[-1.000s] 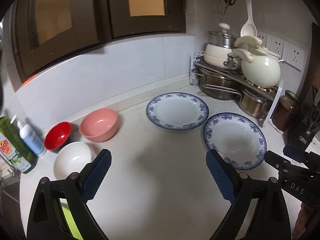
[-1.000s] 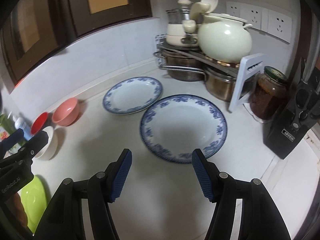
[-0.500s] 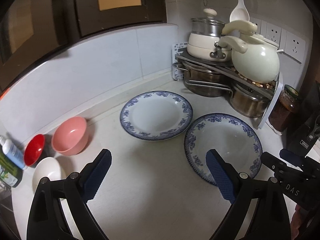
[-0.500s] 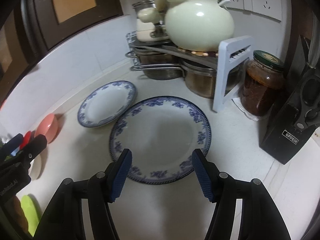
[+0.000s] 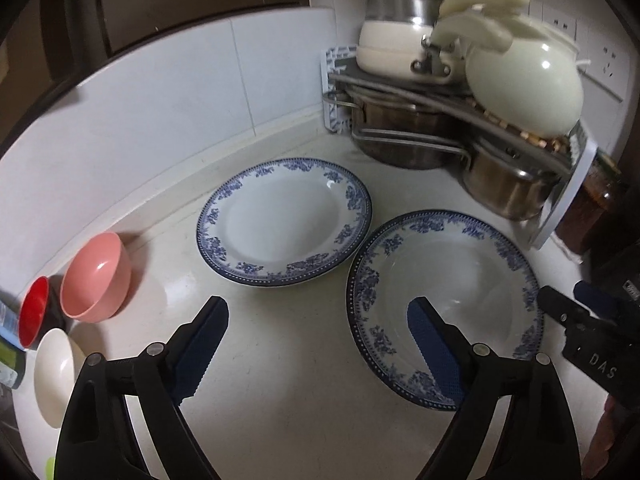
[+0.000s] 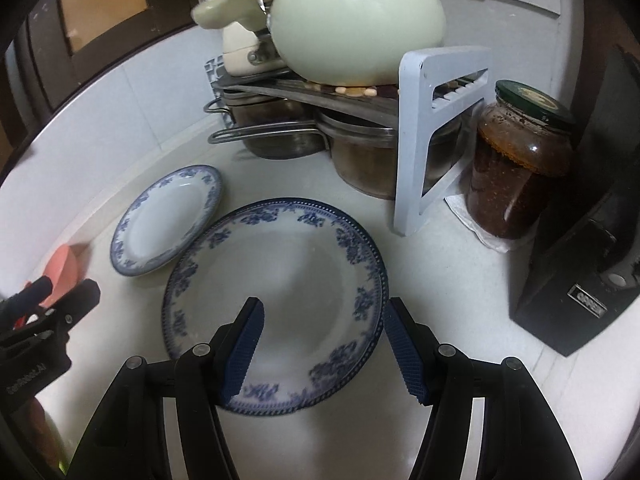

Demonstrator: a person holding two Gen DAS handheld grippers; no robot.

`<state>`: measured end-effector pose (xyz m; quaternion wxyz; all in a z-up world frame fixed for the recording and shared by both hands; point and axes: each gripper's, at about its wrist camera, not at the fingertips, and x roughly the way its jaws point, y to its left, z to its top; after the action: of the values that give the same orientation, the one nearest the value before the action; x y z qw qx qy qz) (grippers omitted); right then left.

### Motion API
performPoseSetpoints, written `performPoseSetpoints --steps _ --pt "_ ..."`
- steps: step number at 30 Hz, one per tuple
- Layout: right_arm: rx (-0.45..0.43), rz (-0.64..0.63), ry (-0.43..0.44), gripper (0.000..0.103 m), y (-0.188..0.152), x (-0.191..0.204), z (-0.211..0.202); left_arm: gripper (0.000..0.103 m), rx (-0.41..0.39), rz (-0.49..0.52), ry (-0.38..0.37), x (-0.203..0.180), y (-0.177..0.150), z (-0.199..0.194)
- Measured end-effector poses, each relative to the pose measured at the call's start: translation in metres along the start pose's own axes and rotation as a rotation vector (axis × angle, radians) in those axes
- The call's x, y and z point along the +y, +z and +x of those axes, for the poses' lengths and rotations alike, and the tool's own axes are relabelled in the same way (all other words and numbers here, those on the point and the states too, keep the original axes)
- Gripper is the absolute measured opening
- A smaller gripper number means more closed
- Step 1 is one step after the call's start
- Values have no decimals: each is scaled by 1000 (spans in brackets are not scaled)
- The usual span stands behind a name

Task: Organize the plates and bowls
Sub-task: 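Move both tools to the rim of the large blue-patterned plate, then close the left tool on the blue plate rim while the right tool grips it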

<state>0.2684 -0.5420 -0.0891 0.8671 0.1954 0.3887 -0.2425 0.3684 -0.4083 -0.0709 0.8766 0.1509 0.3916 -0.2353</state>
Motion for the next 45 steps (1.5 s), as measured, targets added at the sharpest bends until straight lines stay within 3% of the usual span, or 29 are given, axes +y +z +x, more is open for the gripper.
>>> performPoseSetpoints --steps 10,19,27,37,45 --pt "47 11 -30 63 4 -14 43 76 101 3 -48 -13 1 49" --pt "79 17 -53 63 4 -23 62 74 134 18 -78 -22 4 70" --pt "87 33 -69 62 6 -29 71 64 176 -2 -110 -26 5 87" --pt "109 35 -51 50 8 -30 84 48 246 -9 -158 -33 -1 103" --pt "113 18 -57 40 9 -30 85 39 235 -1 -146 -31 -2 104"
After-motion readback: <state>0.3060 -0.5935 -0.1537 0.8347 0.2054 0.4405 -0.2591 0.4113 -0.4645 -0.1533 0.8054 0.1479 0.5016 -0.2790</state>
